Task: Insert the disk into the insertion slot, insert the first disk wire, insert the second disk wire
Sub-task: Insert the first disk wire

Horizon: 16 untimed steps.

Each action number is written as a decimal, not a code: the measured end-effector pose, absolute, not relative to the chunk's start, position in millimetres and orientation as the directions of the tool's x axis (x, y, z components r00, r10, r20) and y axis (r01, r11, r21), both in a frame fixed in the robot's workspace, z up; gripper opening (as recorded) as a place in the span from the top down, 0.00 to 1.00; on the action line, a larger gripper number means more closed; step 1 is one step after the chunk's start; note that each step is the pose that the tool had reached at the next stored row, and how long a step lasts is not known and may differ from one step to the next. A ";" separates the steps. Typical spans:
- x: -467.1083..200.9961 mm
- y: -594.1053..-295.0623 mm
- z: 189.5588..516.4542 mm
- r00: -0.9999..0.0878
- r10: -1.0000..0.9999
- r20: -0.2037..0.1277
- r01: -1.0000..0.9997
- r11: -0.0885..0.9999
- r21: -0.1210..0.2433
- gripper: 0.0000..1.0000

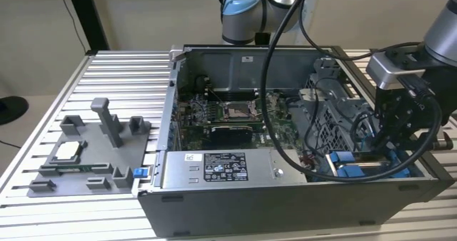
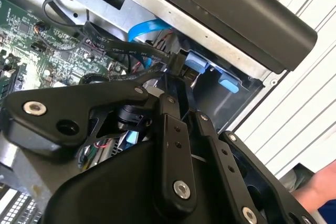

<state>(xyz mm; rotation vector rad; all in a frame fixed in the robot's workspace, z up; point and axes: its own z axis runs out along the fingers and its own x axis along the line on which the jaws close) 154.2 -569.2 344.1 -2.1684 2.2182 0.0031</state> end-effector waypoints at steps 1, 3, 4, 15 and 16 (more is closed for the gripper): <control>154.2 -569.2 343.9 -0.022 -0.999 -0.030 -0.999 0.023 -0.026 1.00; 154.2 -569.2 343.2 -0.022 -0.999 -0.030 -0.999 0.023 -0.026 1.00; 154.2 -569.2 342.5 -0.022 -0.999 -0.030 -0.999 0.023 -0.026 1.00; 154.2 -569.0 339.1 -0.022 -0.999 -0.030 -0.999 0.023 -0.026 1.00; 154.2 -568.9 339.0 -0.022 -0.999 -0.030 -0.999 0.023 -0.027 1.00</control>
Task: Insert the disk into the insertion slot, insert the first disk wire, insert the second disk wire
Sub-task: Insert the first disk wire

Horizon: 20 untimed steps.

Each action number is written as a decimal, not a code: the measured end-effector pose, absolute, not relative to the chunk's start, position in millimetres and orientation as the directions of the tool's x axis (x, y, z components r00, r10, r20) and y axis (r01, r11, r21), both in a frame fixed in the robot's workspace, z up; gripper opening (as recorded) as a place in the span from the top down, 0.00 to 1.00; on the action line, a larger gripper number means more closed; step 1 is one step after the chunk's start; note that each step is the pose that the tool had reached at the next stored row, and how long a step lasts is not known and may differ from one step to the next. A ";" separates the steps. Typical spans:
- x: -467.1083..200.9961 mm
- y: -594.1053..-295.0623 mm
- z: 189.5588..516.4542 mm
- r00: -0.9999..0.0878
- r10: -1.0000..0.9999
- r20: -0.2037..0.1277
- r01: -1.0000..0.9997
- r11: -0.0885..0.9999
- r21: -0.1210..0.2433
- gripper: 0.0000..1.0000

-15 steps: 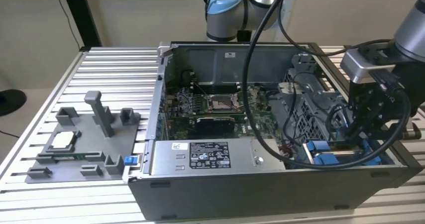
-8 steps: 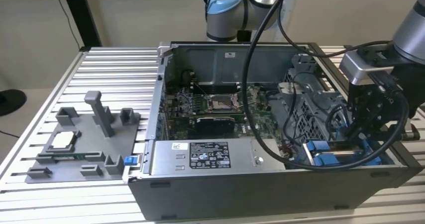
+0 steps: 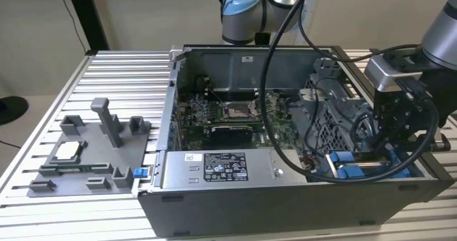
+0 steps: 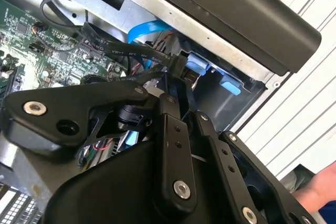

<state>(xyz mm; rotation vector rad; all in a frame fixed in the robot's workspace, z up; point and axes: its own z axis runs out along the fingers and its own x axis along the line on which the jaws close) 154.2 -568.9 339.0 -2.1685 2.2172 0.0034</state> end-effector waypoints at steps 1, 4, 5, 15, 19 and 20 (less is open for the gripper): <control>154.2 -568.9 339.0 -0.022 -0.999 -0.030 -0.999 0.023 -0.027 1.00; 154.2 -568.7 339.0 -0.022 -0.999 -0.031 -0.999 0.023 -0.027 1.00; 154.2 -568.7 339.0 -0.022 -0.999 -0.031 -0.999 0.023 -0.027 1.00; 154.1 -567.6 338.3 -0.022 -0.999 -0.032 -0.999 0.023 -0.027 1.00; 154.2 -567.3 339.1 -0.022 -0.999 -0.031 -0.999 0.023 -0.027 1.00; 154.2 -567.2 338.7 -0.022 -0.999 -0.031 -0.999 0.023 -0.027 1.00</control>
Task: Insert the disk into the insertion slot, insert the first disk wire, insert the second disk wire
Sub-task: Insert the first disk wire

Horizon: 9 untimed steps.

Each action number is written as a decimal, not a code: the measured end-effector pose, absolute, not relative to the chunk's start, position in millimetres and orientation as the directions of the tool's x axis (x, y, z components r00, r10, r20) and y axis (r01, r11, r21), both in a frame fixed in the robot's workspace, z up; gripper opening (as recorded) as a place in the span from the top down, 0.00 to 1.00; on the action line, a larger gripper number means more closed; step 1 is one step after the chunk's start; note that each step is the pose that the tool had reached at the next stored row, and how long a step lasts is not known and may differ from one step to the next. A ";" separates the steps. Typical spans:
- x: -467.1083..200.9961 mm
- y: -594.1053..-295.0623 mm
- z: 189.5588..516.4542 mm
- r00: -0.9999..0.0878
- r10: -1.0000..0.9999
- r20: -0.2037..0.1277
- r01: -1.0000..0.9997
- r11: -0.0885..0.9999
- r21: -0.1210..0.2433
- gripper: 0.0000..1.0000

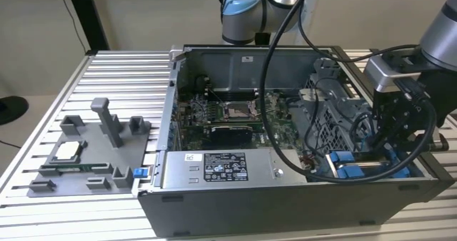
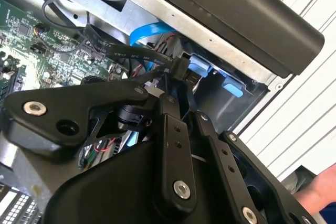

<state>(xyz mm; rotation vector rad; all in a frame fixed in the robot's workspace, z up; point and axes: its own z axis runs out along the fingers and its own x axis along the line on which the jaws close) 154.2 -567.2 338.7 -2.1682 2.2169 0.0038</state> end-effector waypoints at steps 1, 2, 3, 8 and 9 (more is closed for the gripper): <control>154.2 -567.2 338.1 -0.022 -0.999 -0.031 -0.999 0.023 -0.027 1.00; 154.2 -567.1 336.8 -0.022 -0.999 -0.031 -0.999 0.023 -0.027 1.00; 154.2 -567.2 335.6 -0.022 -0.999 -0.031 -0.999 0.023 -0.027 1.00; 154.2 -567.2 330.1 -0.022 -0.999 -0.031 -0.999 0.023 -0.027 1.00; 154.2 -567.2 329.9 -0.022 -0.999 -0.031 -0.999 0.023 -0.027 1.00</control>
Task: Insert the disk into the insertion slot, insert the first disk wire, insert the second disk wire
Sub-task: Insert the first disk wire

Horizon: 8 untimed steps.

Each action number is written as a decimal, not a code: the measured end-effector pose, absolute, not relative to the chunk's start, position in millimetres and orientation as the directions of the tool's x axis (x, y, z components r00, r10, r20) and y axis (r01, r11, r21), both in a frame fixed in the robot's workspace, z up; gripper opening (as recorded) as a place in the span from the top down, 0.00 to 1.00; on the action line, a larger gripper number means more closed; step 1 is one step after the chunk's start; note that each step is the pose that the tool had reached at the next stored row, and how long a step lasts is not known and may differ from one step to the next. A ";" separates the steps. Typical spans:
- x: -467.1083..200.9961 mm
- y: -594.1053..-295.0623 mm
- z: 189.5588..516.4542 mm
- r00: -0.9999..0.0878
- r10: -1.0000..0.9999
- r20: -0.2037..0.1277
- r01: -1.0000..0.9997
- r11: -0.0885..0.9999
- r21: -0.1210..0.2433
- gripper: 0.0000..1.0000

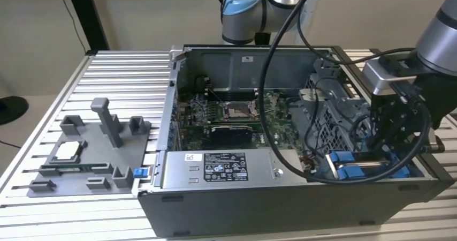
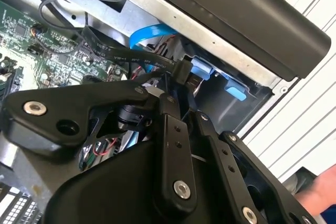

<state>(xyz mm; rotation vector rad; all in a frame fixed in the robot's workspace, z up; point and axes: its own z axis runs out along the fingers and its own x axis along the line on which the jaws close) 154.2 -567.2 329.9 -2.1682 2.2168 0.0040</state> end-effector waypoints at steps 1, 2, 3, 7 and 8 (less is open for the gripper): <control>154.2 -567.2 329.9 -0.022 -0.999 -0.031 -0.999 0.023 -0.027 1.00; 154.1 -567.1 329.7 -0.022 -0.999 -0.031 -0.999 0.023 -0.026 1.00; 154.1 -567.1 329.5 -0.022 -0.999 -0.032 -0.999 0.023 -0.026 1.00; 154.1 -567.2 338.4 -0.022 -0.999 -0.034 -0.999 0.023 -0.025 1.00; 154.1 -567.2 341.6 -0.022 -0.999 -0.035 -0.999 0.023 -0.025 1.00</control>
